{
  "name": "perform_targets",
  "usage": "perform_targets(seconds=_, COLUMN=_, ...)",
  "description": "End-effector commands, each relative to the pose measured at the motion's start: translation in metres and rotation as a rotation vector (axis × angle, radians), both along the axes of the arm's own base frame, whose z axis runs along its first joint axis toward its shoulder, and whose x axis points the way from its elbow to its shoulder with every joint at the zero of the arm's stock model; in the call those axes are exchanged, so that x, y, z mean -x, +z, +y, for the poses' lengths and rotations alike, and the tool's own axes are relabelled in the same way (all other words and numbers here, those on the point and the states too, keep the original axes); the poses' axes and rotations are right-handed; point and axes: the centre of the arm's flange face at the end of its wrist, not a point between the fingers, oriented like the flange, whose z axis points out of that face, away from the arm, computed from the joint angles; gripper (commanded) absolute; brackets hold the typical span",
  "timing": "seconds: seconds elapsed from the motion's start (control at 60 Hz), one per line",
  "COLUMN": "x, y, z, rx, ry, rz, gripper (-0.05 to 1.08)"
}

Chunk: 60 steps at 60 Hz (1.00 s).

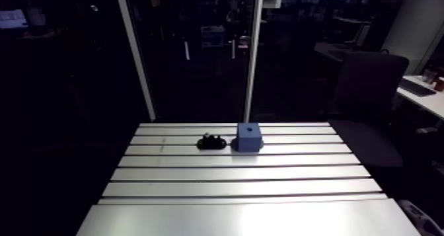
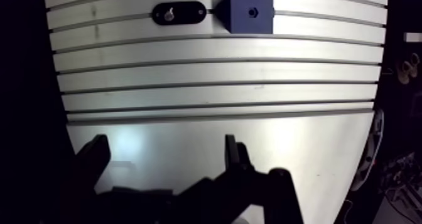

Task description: Pick up the M10 bolt and insert it into the hex recess until seated.

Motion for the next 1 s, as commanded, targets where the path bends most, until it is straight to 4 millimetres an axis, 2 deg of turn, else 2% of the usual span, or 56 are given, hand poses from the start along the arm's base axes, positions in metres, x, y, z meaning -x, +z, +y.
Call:
perform_targets(seconds=0.017, x=-0.006, y=0.028, z=-0.041, rx=0.035, ry=0.120, rz=0.082, gripper=0.01)
perform_targets(seconds=0.767, x=-0.003, y=0.025, z=-0.033, rx=0.024, ry=0.110, rz=0.086, gripper=0.01)
perform_targets(seconds=1.0, x=0.000, y=0.012, z=-0.033, rx=0.023, ry=0.128, rz=0.101, gripper=0.01)
